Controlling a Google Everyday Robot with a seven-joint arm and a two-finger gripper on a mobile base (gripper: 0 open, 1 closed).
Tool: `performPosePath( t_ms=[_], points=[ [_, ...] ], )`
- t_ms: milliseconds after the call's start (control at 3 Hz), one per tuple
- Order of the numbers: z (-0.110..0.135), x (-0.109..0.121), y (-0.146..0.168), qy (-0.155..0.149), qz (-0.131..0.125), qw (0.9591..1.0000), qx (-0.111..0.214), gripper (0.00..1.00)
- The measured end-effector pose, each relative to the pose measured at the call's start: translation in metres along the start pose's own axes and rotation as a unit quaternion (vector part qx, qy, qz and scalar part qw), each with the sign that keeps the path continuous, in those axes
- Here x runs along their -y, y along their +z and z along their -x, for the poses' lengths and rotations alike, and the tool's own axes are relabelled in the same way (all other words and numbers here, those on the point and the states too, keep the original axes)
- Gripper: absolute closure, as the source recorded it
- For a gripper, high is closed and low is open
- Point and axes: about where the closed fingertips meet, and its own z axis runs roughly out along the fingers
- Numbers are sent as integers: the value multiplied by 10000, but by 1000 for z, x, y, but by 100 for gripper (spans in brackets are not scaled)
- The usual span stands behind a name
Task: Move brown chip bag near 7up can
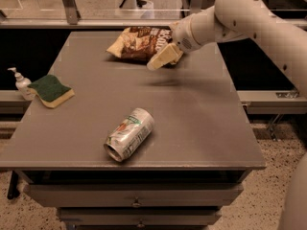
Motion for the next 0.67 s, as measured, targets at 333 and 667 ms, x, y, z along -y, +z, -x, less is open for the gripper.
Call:
performPosePath(
  t_ms=[333,667],
  points=[
    [0,6,26,35,-40,10000,-12,18],
    [-2,3,42,52,-43,10000,11,42]
  ],
)
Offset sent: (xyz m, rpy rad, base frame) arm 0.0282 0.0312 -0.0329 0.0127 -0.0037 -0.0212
